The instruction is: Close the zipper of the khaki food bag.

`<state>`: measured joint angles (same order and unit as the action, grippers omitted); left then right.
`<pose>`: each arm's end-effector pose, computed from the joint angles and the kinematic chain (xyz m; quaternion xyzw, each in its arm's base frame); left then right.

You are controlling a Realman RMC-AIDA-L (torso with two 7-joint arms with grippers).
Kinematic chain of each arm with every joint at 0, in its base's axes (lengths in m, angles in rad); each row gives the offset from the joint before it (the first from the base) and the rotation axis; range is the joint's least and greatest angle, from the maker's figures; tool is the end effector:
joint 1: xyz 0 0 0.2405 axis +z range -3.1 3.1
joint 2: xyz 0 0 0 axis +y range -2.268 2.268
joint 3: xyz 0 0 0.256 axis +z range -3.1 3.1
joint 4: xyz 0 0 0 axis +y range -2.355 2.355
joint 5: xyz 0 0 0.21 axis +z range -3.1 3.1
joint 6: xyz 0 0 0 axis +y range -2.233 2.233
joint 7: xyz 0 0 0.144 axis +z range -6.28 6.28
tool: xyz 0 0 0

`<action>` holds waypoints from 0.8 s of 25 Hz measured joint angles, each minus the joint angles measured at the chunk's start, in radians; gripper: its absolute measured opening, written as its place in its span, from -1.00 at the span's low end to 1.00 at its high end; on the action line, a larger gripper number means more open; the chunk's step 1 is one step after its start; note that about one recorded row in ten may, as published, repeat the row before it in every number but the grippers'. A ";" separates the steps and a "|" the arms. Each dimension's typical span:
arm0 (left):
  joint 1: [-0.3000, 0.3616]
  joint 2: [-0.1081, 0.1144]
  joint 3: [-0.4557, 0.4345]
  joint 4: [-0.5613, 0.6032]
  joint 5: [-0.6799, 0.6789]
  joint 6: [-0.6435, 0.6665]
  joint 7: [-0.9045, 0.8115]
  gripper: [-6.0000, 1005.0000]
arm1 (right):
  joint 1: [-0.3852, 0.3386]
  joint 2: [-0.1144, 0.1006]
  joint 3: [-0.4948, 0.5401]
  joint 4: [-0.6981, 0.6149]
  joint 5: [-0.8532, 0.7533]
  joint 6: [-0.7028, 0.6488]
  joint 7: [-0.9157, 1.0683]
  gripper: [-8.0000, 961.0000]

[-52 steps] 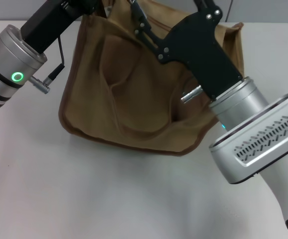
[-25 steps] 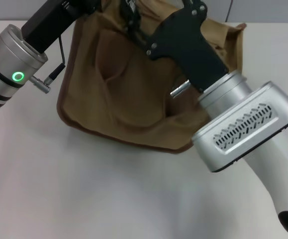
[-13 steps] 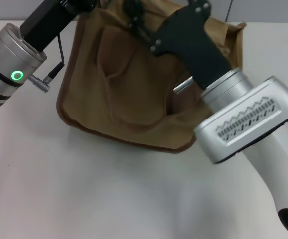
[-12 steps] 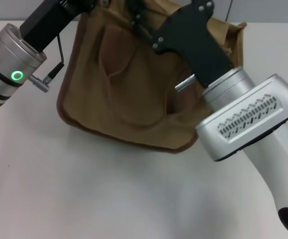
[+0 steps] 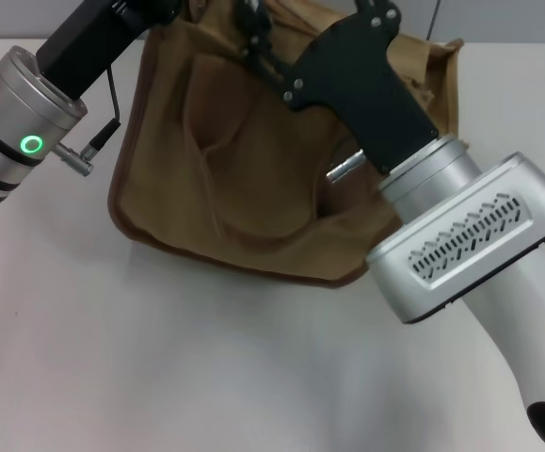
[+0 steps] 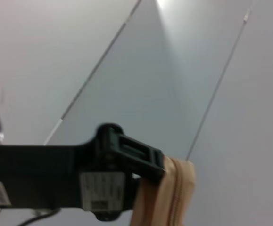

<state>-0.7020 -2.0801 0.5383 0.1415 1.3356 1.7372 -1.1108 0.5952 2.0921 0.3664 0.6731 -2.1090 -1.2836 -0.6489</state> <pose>-0.1868 0.3529 0.0105 -0.7440 -0.1916 -0.6153 0.1764 0.1244 0.3095 -0.0972 -0.7504 -0.1218 0.3803 0.5267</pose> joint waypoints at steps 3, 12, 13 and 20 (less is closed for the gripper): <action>-0.003 0.000 -0.001 -0.009 0.000 -0.004 0.006 -0.94 | -0.004 0.000 0.014 0.005 -0.009 -0.001 -0.001 0.65; -0.002 0.000 -0.009 -0.012 0.000 -0.006 0.008 -0.94 | -0.012 0.000 0.041 0.014 -0.002 0.002 -0.019 0.65; -0.002 0.000 -0.009 -0.012 0.000 -0.006 0.008 -0.94 | -0.012 0.000 0.041 0.014 -0.002 0.002 -0.019 0.65; -0.003 0.000 -0.012 -0.011 0.000 -0.006 0.008 -0.94 | -0.010 0.000 0.032 0.014 -0.004 0.009 -0.114 0.65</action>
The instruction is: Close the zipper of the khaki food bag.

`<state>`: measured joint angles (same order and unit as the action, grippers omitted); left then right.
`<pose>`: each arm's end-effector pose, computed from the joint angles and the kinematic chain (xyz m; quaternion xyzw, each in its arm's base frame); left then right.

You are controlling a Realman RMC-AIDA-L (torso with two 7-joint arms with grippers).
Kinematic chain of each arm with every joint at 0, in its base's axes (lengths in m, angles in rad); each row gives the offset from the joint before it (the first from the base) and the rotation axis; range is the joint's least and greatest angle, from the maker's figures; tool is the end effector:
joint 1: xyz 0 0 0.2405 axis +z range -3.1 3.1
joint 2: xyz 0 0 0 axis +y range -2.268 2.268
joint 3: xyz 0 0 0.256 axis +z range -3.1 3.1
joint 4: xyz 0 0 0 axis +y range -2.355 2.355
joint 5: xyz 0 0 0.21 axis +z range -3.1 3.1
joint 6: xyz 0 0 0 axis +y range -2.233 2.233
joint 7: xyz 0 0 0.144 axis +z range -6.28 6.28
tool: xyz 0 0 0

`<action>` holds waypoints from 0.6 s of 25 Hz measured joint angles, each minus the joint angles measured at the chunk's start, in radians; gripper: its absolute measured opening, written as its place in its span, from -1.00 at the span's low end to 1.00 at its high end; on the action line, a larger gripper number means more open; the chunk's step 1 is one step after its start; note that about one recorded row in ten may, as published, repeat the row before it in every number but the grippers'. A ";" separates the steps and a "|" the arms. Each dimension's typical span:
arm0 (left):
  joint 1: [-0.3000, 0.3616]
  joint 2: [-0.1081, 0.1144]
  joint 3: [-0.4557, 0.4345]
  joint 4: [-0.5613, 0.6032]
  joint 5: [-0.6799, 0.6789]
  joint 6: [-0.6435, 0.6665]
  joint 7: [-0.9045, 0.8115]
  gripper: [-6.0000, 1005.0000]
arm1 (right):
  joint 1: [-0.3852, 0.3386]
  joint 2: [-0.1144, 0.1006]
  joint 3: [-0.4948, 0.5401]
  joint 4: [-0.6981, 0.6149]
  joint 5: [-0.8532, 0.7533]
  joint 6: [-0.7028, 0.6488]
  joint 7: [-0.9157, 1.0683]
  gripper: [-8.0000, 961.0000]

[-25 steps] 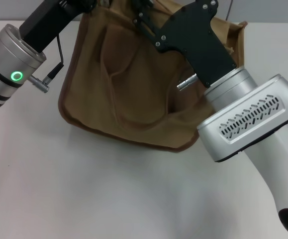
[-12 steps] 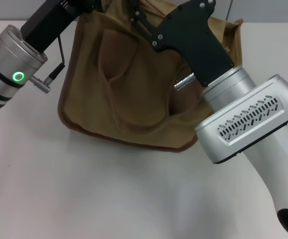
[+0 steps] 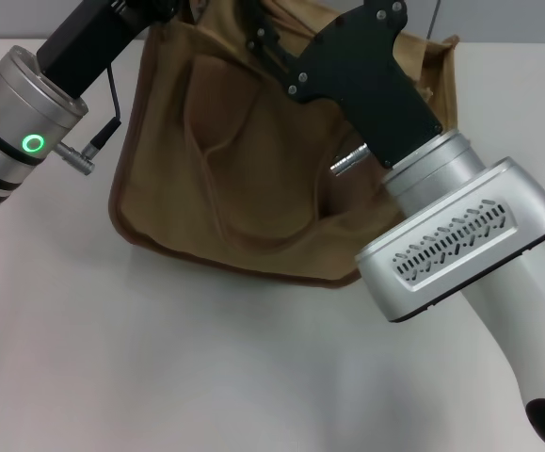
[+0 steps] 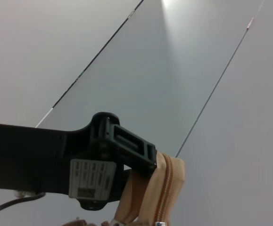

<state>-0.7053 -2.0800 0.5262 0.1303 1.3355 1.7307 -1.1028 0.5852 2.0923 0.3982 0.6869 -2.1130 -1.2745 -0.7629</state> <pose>-0.1871 0.3540 0.0099 -0.7406 -0.1947 -0.6169 0.1818 0.1240 0.3125 -0.0937 -0.7373 -0.1529 0.3501 0.5571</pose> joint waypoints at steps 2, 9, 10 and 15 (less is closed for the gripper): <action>0.000 0.000 0.000 0.000 0.000 0.000 0.000 -0.94 | 0.000 0.000 0.000 -0.001 -0.001 0.000 -0.011 0.65; 0.000 0.000 0.000 0.000 0.001 -0.002 0.000 -0.94 | -0.003 0.000 -0.022 0.014 0.000 0.019 -0.141 0.65; 0.000 0.000 0.000 0.000 0.001 -0.002 0.000 -0.94 | -0.003 0.000 -0.022 0.014 0.000 0.019 -0.141 0.65; 0.000 0.000 0.000 0.000 0.001 -0.002 0.000 -0.94 | -0.003 0.000 -0.016 0.017 0.002 0.022 -0.143 0.63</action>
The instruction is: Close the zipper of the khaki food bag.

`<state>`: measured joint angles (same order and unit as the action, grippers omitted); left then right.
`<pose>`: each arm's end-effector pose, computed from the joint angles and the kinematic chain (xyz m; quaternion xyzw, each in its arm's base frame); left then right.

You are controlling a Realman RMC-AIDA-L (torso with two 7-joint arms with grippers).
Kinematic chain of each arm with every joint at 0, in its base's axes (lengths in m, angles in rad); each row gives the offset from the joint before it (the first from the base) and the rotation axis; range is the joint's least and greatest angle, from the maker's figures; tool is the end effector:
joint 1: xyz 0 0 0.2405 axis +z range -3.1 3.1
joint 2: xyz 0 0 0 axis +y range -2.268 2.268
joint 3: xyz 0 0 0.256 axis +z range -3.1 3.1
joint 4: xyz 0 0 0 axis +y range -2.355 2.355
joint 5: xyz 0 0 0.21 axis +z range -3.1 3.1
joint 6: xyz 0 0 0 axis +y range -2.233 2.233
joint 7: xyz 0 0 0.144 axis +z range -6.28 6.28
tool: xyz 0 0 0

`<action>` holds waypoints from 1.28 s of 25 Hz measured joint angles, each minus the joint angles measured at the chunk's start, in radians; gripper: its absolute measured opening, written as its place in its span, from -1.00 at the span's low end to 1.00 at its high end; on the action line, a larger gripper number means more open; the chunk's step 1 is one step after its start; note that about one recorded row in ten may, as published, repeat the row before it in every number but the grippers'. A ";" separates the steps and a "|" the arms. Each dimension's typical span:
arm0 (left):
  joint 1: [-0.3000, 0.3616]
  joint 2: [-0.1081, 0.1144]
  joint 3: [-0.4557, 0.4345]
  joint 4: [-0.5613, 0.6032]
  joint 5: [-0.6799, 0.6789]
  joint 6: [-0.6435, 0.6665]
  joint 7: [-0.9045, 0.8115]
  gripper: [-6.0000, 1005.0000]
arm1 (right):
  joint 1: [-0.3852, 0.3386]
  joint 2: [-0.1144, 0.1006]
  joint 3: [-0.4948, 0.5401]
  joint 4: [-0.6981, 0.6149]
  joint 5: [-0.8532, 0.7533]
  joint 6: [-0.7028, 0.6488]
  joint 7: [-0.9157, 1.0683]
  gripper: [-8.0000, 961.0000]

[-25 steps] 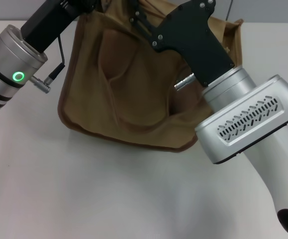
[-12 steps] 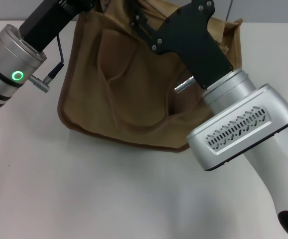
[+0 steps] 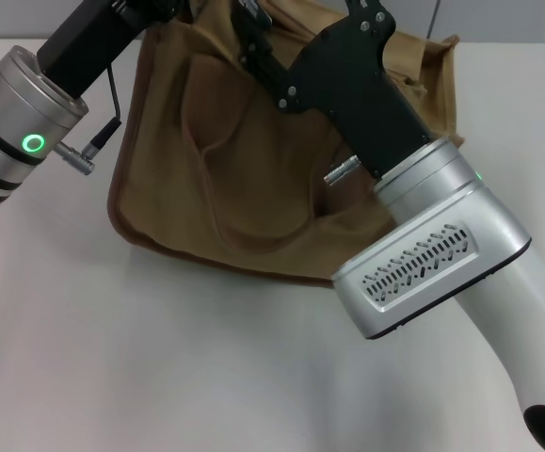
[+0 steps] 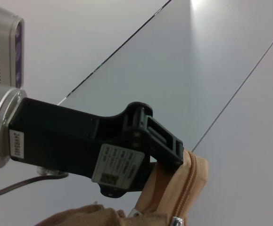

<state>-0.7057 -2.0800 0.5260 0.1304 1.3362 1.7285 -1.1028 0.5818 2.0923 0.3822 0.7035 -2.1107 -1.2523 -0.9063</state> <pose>-0.1871 0.3543 0.0097 -0.7409 -0.1952 -0.6162 0.1822 0.1226 0.3085 -0.0992 -0.7345 -0.2021 0.3094 0.5692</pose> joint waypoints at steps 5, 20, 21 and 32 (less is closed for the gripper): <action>0.001 0.000 0.000 -0.001 0.000 0.000 0.000 -0.94 | 0.007 0.000 0.003 0.006 0.001 0.013 0.007 0.61; 0.006 0.000 0.000 -0.009 0.000 0.008 0.000 -0.94 | 0.003 0.000 0.002 0.013 -0.002 0.042 0.007 -0.17; 0.006 0.000 0.000 -0.010 0.000 0.008 0.000 -0.94 | 0.003 0.000 0.001 0.013 -0.003 0.042 0.007 -0.25; 0.008 0.000 0.000 -0.011 -0.002 0.008 0.000 -0.94 | -0.001 0.000 -0.001 0.010 -0.004 0.042 0.007 -0.86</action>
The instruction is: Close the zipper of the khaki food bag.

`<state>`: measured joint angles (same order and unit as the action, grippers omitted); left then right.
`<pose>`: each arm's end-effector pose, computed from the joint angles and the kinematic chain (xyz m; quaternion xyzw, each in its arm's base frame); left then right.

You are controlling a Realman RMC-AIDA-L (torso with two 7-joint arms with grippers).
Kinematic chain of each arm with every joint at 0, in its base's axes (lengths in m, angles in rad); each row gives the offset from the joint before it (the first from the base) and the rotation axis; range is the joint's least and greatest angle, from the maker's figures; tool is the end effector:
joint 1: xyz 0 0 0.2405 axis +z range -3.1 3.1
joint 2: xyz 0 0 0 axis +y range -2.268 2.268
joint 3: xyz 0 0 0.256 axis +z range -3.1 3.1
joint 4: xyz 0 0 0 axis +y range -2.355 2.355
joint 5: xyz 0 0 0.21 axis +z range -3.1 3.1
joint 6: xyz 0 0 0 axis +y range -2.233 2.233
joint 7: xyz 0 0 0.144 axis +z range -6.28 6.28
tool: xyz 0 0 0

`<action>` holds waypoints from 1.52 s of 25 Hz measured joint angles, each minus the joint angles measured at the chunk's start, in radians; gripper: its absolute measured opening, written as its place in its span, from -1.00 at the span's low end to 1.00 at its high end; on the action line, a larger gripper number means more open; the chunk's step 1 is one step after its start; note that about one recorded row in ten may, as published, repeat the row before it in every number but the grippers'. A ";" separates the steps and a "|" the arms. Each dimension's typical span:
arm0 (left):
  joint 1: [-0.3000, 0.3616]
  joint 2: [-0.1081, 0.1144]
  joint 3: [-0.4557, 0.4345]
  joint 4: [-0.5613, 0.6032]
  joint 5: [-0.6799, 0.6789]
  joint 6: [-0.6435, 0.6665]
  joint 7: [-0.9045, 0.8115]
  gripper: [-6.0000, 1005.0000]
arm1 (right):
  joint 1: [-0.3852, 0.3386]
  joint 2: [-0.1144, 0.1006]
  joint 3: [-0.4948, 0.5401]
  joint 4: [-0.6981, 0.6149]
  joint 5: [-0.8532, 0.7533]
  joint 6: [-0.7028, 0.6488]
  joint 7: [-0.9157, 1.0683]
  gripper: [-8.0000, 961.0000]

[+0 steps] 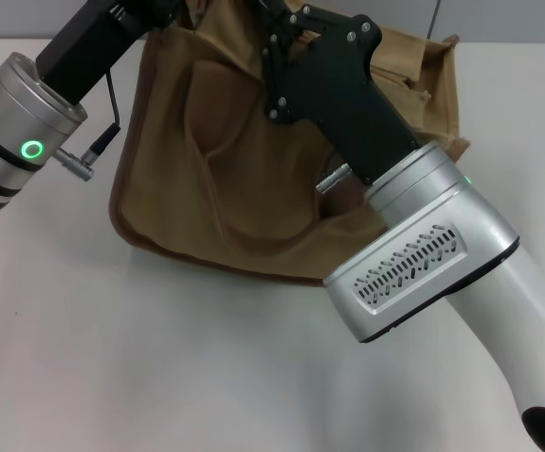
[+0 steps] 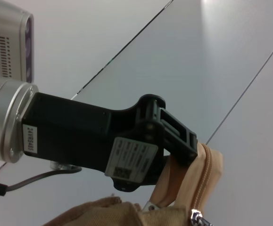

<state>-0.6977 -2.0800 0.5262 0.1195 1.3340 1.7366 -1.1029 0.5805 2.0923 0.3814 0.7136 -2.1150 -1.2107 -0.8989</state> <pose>-0.1898 0.3511 0.0087 -0.7376 -0.2004 -0.6189 0.1809 0.1226 0.3078 -0.1051 -0.7481 -0.1968 0.3034 0.5564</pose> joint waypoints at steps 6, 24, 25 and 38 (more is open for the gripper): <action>0.000 0.000 0.000 0.000 -0.007 -0.005 0.000 -0.94 | 0.000 0.000 0.000 0.000 0.000 0.000 -0.002 -0.97; 0.007 0.000 -0.002 0.000 -0.020 -0.008 0.015 -0.94 | -0.041 0.000 -0.004 -0.004 -0.002 -0.003 -0.008 -0.97; 0.008 0.000 -0.002 0.000 -0.021 -0.008 0.015 -0.94 | -0.048 0.000 -0.002 -0.005 -0.002 -0.004 -0.008 -0.97; 0.012 0.000 -0.002 0.000 -0.023 -0.017 0.015 -0.94 | -0.117 0.000 0.011 -0.020 0.004 -0.010 -0.002 -0.98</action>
<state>-0.6862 -2.0800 0.5246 0.1197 1.3107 1.7196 -1.0875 0.4631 2.0922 0.3924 0.6937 -2.1105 -1.2210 -0.9012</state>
